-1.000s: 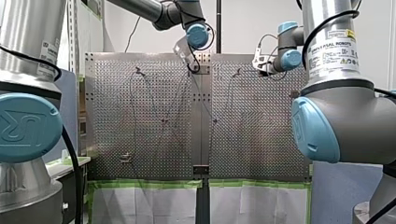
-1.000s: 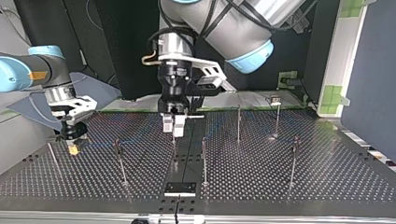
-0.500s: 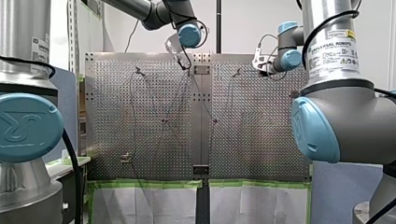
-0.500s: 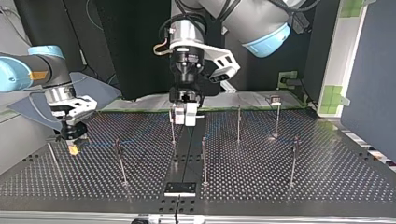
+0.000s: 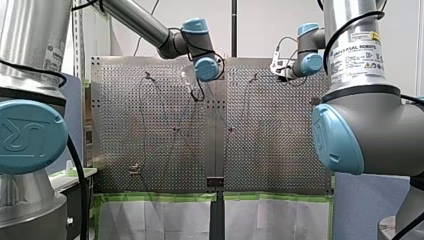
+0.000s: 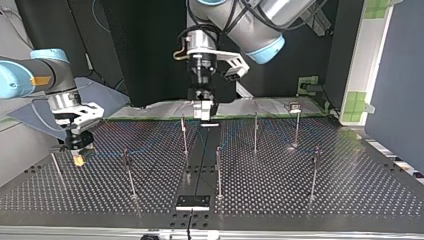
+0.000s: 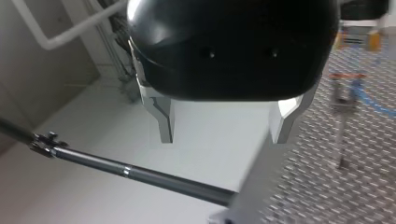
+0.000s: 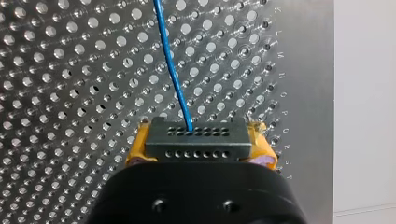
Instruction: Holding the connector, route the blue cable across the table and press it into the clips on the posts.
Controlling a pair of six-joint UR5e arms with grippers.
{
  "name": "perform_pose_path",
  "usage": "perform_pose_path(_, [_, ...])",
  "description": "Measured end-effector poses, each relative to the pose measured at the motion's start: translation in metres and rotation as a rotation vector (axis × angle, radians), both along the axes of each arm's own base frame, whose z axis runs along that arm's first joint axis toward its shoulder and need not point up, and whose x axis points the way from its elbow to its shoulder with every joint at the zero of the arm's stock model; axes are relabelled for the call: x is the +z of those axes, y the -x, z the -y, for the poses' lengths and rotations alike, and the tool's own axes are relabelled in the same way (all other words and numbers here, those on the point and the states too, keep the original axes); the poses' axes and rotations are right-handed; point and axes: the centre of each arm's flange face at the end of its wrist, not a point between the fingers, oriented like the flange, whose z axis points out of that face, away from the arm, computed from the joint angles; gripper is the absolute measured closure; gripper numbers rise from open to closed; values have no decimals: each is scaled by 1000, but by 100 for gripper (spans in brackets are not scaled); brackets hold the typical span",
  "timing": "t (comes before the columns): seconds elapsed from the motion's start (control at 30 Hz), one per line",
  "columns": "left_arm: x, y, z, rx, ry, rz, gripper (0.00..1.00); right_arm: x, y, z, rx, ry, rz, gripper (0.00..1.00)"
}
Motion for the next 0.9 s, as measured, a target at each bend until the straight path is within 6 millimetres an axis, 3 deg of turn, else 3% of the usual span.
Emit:
perform_pose_path(0.2, [-47,1,0,29,-16,-48,0,0,0,0,0,0,0,100])
perform_pose_path(0.9, [-132,40,-29,-5,-122,-167,0,0,0,0,1,0,1,100])
